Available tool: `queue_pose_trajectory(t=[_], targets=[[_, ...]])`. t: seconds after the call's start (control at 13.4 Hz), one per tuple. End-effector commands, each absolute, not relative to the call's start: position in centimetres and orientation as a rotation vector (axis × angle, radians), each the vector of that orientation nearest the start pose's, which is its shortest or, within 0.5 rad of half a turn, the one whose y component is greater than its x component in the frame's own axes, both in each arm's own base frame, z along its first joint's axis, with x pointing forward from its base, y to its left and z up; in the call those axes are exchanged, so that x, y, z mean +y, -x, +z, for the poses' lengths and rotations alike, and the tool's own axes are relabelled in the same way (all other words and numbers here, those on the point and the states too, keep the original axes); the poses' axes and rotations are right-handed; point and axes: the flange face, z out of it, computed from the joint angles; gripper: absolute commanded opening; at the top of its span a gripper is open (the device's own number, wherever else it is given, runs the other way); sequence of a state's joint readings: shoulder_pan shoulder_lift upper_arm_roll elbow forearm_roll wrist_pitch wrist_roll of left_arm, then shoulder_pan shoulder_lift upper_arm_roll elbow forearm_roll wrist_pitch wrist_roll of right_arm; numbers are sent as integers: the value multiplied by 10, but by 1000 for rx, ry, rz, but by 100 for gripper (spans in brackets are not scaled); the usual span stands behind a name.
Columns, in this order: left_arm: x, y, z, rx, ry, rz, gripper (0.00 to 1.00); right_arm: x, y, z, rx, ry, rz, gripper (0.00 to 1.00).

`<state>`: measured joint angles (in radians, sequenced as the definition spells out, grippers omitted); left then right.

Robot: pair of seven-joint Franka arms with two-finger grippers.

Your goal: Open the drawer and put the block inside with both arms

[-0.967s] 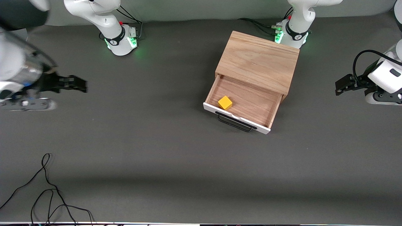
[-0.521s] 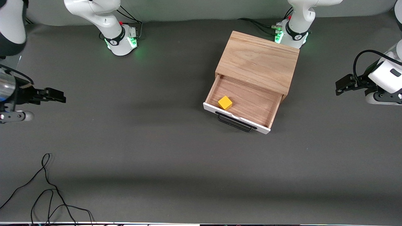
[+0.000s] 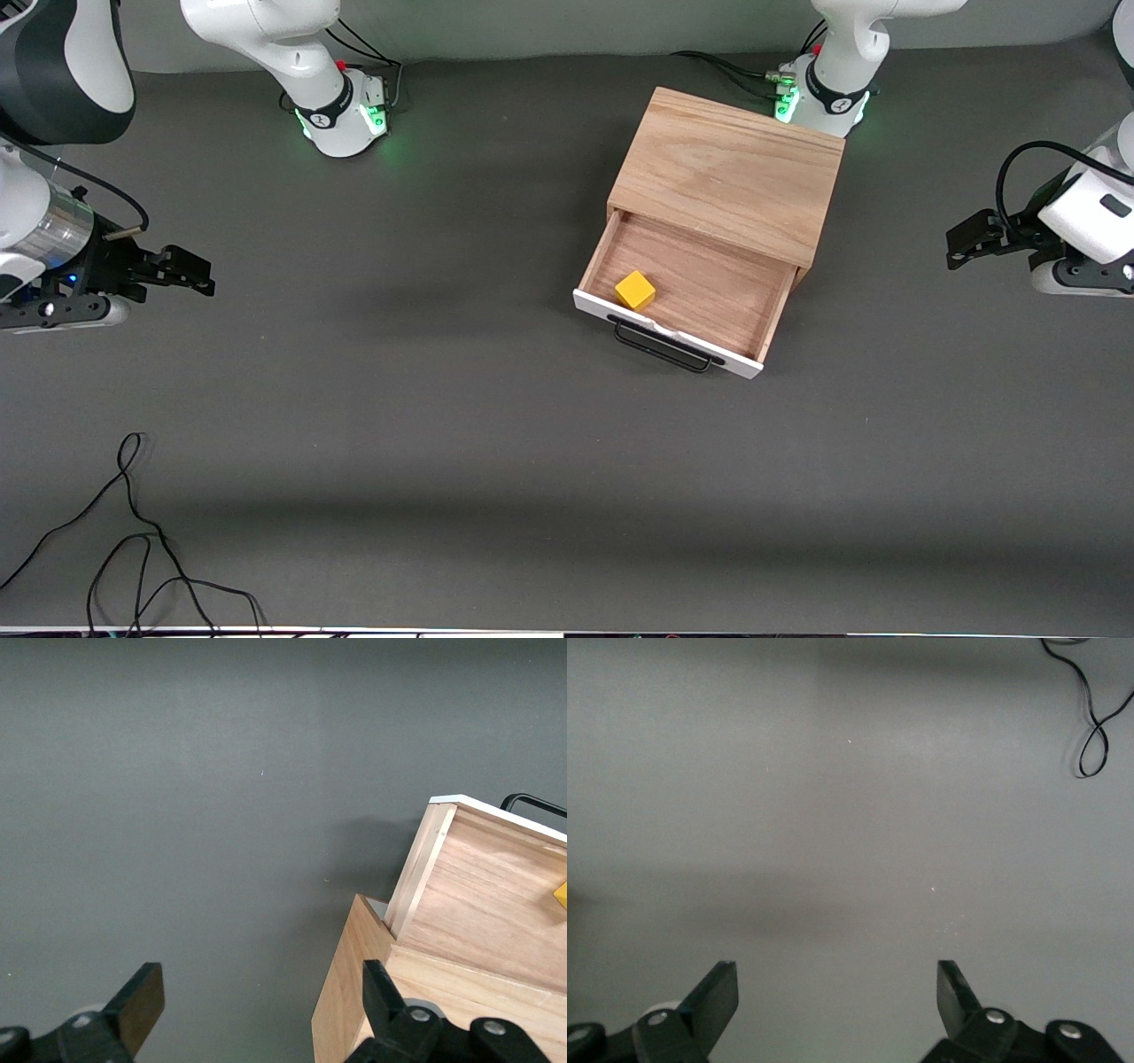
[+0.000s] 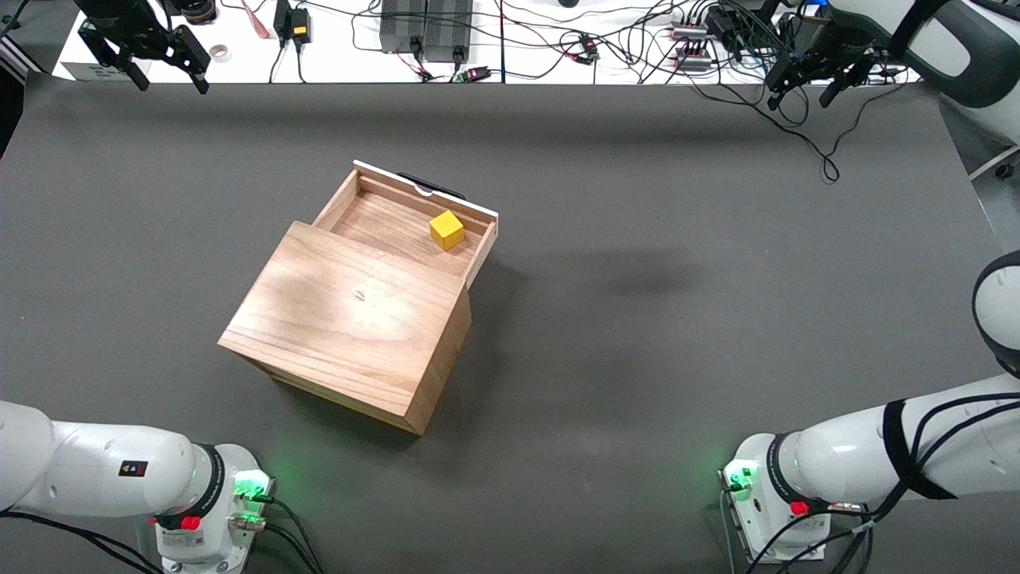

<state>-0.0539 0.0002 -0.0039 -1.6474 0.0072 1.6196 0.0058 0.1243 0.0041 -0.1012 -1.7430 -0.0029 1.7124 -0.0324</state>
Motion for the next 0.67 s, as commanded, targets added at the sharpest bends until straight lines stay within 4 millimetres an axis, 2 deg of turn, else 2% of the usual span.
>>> queue_pose_trajectory(t=[0.0,0.6], targets=[[-30,-555,595,124,3118,52,100,20,-555,552,-134,3134,31,99],[-30,-556,595,124,3118,45,100,24,-553,552,-139,3133,46,99]])
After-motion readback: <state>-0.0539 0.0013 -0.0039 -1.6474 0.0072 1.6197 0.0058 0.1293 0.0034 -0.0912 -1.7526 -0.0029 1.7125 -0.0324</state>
